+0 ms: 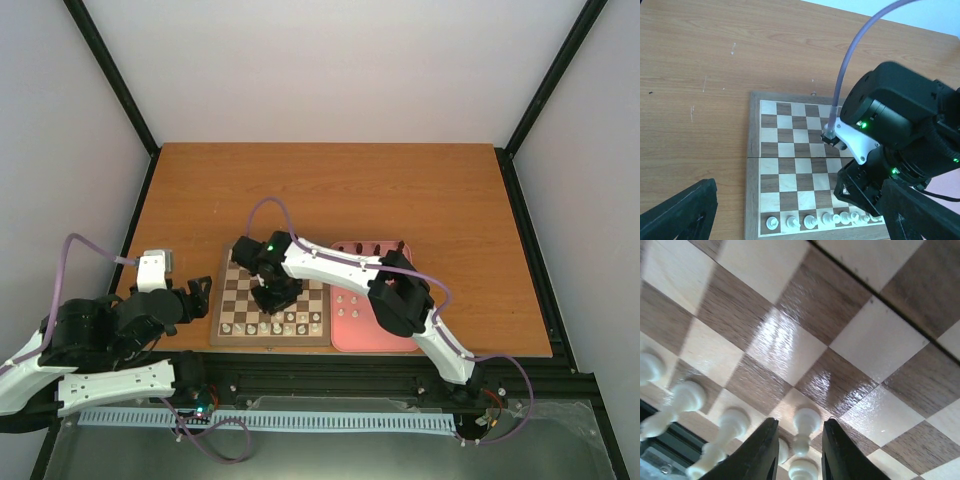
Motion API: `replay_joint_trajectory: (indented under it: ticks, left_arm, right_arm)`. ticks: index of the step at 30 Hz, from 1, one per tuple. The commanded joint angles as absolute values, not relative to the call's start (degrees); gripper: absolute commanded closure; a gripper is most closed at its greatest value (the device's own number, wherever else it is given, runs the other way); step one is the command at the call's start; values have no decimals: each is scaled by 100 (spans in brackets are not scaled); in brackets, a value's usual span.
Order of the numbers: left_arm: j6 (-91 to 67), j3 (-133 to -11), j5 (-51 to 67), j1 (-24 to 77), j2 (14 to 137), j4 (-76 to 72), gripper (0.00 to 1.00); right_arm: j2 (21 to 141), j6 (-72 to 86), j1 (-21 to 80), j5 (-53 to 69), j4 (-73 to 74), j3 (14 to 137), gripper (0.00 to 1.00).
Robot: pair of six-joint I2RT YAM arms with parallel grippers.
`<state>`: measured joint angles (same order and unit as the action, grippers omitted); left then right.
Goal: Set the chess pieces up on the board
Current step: Place the chess piece on the chessboard, then pick up the chess piece from the storage box.
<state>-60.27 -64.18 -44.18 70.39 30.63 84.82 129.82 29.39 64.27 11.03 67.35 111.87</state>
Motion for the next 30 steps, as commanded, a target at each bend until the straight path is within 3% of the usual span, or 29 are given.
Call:
replay_joint_trajectory:
  ticks: [1, 9, 21, 30]
  left_arm:
    - [-5995, -6425, -4482, 7005, 3093, 8352, 0]
    - [-5934, -6407, -4423, 7007, 3138, 8265, 0]
    - [-5810, -6372, -4308, 7006, 3315, 8073, 0]
    - [-5714, -6379, -4166, 7007, 3627, 7853, 0]
  right_arm:
    - [12973, 2892, 6400, 880, 6749, 11756, 76]
    - [12582, 2938, 6146, 504, 6952, 12002, 68]
    - [10403, 3197, 5017, 225, 6156, 8176, 67]
    - [10345, 3086, 4803, 263, 5713, 7317, 67]
